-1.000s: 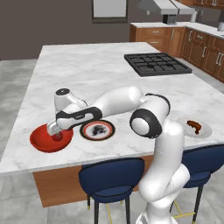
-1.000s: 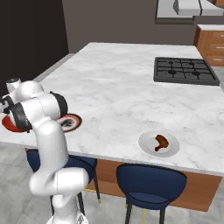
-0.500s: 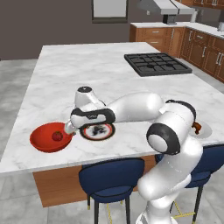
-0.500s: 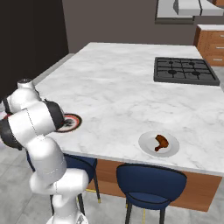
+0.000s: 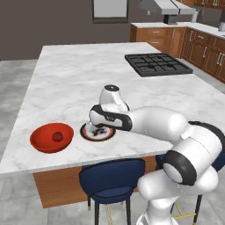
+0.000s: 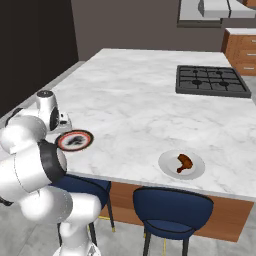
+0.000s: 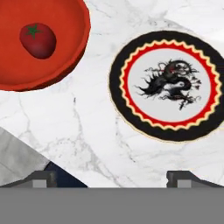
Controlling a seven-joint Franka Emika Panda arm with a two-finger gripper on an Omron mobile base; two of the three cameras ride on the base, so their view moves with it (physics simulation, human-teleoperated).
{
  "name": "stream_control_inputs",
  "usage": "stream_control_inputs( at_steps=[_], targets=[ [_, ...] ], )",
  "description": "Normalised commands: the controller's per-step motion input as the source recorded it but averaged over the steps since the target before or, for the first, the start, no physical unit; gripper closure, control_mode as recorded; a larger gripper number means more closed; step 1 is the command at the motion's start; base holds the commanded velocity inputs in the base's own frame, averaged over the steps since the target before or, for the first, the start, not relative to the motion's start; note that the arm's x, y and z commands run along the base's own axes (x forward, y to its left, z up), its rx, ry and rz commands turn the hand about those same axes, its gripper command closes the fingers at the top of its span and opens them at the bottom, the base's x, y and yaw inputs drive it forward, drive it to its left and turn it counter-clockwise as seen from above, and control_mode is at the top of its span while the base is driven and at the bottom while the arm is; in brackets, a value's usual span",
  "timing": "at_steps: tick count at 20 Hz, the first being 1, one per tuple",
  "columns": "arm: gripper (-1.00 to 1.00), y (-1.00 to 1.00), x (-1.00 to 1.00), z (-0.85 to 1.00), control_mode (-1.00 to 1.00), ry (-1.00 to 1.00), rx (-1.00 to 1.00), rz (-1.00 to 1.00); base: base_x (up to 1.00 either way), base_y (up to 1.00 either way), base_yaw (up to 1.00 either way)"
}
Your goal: Pick the chicken drumstick and tomato from their plates and place them in the bowl. Then put the bowl in the fridge.
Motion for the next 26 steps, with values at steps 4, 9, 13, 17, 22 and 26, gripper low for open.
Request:
stream_control_inputs(
  at_steps=[4, 9, 13, 17, 22, 26],
  targets=[
    [-1.0, -0.7, -0.01, 0.34, -1.0, 0.01, 0.0, -0.01, 0.0, 0.0, 0.0],
    [-1.0, -0.71, -0.02, 0.33, -1.0, 0.03, -0.01, 0.0, 0.0, 0.0, 0.0],
    [-1.0, -0.73, -0.04, 0.19, -1.0, 0.05, -0.04, -0.04, 0.0, 0.0, 0.0],
    [-1.0, -0.76, -0.08, 0.08, -1.0, 0.07, -0.09, -0.08, 0.0, 0.0, 0.0],
    [-1.0, -0.79, -0.15, 0.0, -1.0, 0.06, -0.09, -0.13, 0.0, 0.0, 0.0],
    [-1.0, -0.76, -0.13, 0.02, -1.0, 0.07, -0.03, -0.21, 0.0, 0.0, 0.0]
  ],
)
